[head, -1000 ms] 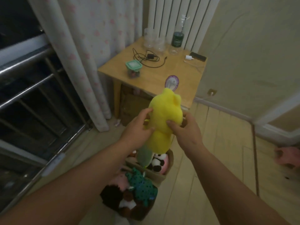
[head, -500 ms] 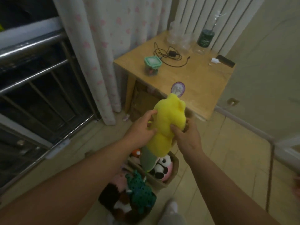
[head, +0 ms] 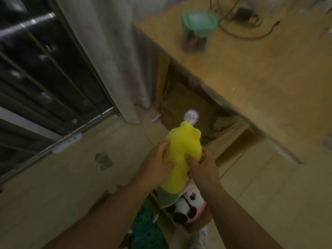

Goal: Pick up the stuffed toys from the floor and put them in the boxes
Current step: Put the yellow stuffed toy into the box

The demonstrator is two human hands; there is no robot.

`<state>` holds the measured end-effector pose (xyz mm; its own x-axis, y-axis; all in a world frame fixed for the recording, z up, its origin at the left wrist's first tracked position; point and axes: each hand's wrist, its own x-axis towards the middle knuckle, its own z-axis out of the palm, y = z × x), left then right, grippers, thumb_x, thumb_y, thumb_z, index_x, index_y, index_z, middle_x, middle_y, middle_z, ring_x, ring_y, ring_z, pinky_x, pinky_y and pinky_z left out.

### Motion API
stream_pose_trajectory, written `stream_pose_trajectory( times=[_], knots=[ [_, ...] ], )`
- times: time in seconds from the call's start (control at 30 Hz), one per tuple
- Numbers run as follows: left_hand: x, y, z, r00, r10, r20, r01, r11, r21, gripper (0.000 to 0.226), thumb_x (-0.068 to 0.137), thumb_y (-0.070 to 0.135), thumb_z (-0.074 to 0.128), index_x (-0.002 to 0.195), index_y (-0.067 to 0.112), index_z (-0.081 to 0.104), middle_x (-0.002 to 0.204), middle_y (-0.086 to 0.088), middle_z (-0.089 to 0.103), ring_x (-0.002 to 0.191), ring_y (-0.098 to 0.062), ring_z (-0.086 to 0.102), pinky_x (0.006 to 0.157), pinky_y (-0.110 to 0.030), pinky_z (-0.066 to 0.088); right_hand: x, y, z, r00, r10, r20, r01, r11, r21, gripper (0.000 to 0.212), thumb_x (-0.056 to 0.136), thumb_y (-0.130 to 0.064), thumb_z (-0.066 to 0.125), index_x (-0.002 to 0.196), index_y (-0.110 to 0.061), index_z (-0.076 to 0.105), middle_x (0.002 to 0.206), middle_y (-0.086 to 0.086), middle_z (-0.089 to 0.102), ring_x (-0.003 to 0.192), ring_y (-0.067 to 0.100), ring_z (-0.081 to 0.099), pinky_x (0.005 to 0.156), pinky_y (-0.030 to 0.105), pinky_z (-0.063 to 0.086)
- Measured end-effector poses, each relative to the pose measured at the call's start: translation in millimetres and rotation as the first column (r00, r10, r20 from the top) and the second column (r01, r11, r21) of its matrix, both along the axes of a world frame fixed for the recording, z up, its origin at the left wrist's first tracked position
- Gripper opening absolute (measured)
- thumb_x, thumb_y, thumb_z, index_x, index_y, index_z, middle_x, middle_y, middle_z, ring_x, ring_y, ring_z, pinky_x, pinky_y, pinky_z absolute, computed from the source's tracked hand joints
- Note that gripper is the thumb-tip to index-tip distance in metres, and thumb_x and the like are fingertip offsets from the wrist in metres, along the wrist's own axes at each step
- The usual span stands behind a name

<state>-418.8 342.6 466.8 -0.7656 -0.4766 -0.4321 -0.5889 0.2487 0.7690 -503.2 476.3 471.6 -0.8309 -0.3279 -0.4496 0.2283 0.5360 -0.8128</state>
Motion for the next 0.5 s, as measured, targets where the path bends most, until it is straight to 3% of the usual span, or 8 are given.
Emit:
stream_pose_trajectory(
  times=[0.13, 0.23, 0.33, 0.43, 0.5],
  knots=[
    [-7.4, 15.2, -120.3, 0.998, 0.024, 0.053, -0.022, 0.999, -0.042, 0.077, 0.083, 0.036, 0.069, 0.145, 0.038, 0.024, 0.144, 0.002, 0.040, 0.128, -0.018, 0.044, 0.101, -0.043, 0.045, -20.0, 3.7, -116.4, 0.997, 0.051, 0.053, -0.050, 0.999, -0.017, 0.054, 0.089, -0.023, 0.065, 0.131, -0.030, 0.032, 0.104, -0.017, 0.052, 0.098, 0.017, 0.060, 0.083, 0.039, 0.053],
    [-6.9, 19.2, -199.1, 0.996, 0.051, 0.072, -0.052, 0.999, 0.006, 0.073, 0.087, 0.027, 0.064, 0.147, 0.036, 0.023, 0.151, 0.000, 0.035, 0.134, -0.019, 0.039, 0.107, -0.045, 0.040, -27.7, 3.3, -193.4, 0.992, 0.114, 0.057, -0.114, 0.993, -0.002, 0.063, 0.091, -0.022, 0.063, 0.143, -0.021, 0.028, 0.113, -0.010, 0.051, 0.100, 0.018, 0.058, 0.079, 0.032, 0.049],
    [-7.6, 14.6, -254.1, 0.990, 0.085, 0.110, -0.083, 0.996, -0.021, 0.067, 0.090, 0.017, 0.058, 0.147, 0.033, 0.027, 0.154, -0.001, 0.031, 0.138, -0.020, 0.034, 0.112, -0.042, 0.033, -32.9, -3.2, -254.7, 0.975, 0.169, 0.143, -0.168, 0.986, -0.021, 0.068, 0.090, -0.029, 0.063, 0.145, -0.027, 0.023, 0.132, -0.001, 0.049, 0.111, 0.022, 0.054, 0.091, 0.041, 0.049],
    [-9.8, 10.0, -288.0, 0.988, 0.096, 0.123, -0.088, 0.994, -0.066, 0.066, 0.088, 0.013, 0.062, 0.146, 0.025, 0.032, 0.152, -0.003, 0.033, 0.137, -0.020, 0.036, 0.112, -0.034, 0.031, -37.7, -9.8, -300.4, 0.943, 0.227, 0.242, -0.228, 0.973, -0.027, 0.074, 0.082, -0.049, 0.062, 0.145, -0.042, 0.022, 0.147, 0.003, 0.042, 0.127, 0.032, 0.048, 0.101, 0.055, 0.043],
    [-13.9, 7.0, -304.5, 0.978, 0.047, 0.202, -0.028, 0.995, -0.100, 0.069, 0.086, 0.018, 0.066, 0.146, 0.024, 0.033, 0.150, -0.006, 0.036, 0.136, -0.023, 0.037, 0.110, -0.032, 0.031, -40.3, -16.3, -326.1, 0.936, 0.261, 0.238, -0.271, 0.962, 0.010, 0.068, 0.091, -0.039, 0.059, 0.149, -0.037, 0.023, 0.150, 0.005, 0.038, 0.132, 0.031, 0.043, 0.107, 0.051, 0.039]
  ],
)
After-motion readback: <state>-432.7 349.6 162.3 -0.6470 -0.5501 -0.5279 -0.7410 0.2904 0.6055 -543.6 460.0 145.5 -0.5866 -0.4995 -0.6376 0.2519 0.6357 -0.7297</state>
